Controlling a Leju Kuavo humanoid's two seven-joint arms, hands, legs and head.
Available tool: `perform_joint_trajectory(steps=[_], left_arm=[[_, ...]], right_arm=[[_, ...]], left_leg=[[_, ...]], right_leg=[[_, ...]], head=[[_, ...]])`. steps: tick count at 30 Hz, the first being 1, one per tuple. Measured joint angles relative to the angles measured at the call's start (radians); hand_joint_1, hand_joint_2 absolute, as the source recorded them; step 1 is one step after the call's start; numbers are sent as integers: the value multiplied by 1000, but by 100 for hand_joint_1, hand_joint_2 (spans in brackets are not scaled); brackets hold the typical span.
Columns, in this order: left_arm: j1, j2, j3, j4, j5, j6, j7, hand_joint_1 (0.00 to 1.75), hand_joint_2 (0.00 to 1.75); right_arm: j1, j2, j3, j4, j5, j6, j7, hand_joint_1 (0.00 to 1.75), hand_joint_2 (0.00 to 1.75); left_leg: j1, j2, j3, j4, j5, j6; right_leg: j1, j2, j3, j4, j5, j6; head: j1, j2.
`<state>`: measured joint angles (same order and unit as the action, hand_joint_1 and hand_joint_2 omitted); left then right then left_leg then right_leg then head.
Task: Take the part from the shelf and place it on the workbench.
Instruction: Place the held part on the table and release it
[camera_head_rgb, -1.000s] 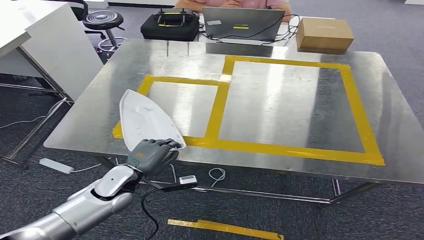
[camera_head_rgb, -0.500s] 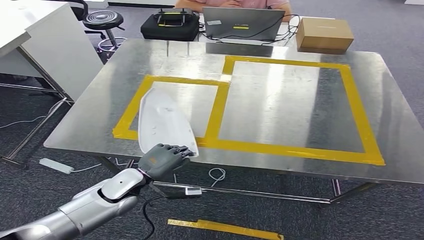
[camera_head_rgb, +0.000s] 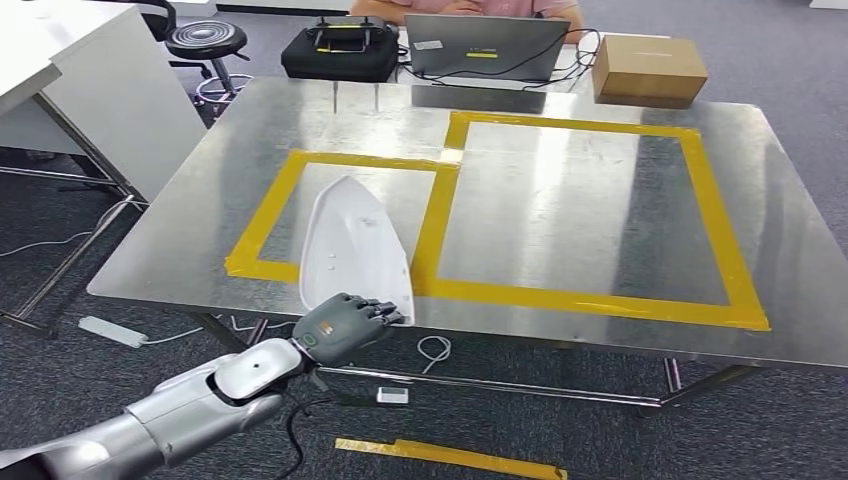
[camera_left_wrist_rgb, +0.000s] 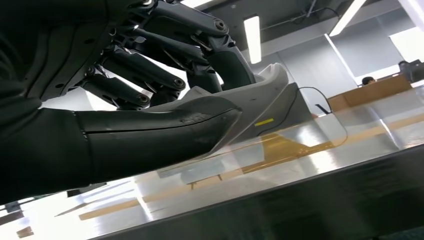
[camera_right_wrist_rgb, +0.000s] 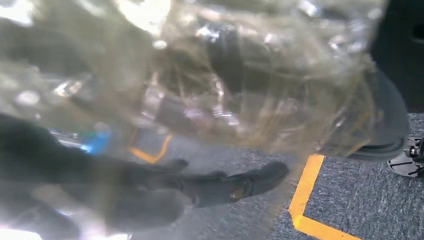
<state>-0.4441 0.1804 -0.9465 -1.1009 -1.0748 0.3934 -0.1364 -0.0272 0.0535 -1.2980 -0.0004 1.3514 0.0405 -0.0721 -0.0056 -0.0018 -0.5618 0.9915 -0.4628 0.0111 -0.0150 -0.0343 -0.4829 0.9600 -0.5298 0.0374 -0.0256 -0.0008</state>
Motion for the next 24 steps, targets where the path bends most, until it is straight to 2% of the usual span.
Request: perform_joint_trajectory(steps=[8, 23, 24], left_arm=[[-14, 0, 8, 24, 47, -23, 32, 175, 175], [-19, 0, 32, 41, 46, -14, 38, 175, 175], [-19, 0, 32, 41, 46, -15, 35, 131, 175]], right_arm=[[2, 0, 0, 0, -3, 0, 0, 0, 0], [5, 0, 16, 0, -1, -18, 0, 0, 0], [5, 1, 17, 0, -1, -18, 0, 0, 0]], left_leg=[[0, 0, 0, 0, 0, 0], [0, 0, 0, 0, 0, 0], [0, 0, 0, 0, 0, 0]], right_leg=[[0, 0, 0, 0, 0, 0], [0, 0, 0, 0, 0, 0], [0, 0, 0, 0, 0, 0]], head=[[0, 0], [0, 0], [0, 0]])
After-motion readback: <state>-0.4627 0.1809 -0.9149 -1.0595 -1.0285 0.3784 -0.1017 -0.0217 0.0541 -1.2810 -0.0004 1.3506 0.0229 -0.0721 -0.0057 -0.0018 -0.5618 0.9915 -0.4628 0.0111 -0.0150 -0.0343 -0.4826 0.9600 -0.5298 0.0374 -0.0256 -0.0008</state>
